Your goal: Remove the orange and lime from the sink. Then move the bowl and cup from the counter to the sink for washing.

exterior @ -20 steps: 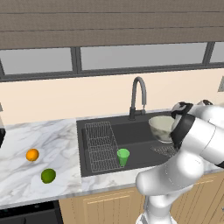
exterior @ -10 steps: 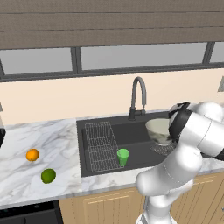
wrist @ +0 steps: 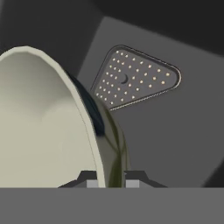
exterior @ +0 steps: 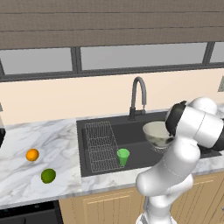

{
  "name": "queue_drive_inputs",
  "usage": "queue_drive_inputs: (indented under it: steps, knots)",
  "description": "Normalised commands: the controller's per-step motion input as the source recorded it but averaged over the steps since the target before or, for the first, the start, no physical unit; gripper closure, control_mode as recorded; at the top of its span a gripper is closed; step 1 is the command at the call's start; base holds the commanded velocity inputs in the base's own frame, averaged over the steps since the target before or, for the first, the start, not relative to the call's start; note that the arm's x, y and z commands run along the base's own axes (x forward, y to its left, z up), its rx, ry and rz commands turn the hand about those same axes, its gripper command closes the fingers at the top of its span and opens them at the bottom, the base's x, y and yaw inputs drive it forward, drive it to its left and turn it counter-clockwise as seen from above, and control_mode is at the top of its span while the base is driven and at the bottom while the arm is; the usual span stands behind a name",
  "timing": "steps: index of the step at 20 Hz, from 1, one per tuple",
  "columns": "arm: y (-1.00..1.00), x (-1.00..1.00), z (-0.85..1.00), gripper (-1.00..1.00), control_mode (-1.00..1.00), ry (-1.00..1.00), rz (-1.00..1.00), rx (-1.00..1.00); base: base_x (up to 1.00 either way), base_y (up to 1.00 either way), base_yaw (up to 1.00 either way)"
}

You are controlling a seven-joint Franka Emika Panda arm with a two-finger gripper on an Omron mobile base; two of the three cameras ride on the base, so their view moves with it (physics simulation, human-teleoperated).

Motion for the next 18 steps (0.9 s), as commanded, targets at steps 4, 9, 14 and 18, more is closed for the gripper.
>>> queue_drive_inputs:
  steps: [4, 9, 14, 18]
  knots:
    - [0.02, 0.11, -0.18, 1.0, -1.0, 0.0, 0.09, 0.0, 0.0, 0.0, 0.0]
    - [0.05, 0.08, -0.19, 1.0, -1.0, 0.0, 0.08, 0.0, 0.0, 0.0, 0.0]
    - [0.04, 0.09, -0.2, 1.0, -1.0, 0.0, 0.08, 0.0, 0.0, 0.0, 0.0]
    - [0.03, 0.09, -0.19, 1.0, -1.0, 0.0, 0.08, 0.0, 0.0, 0.0, 0.0]
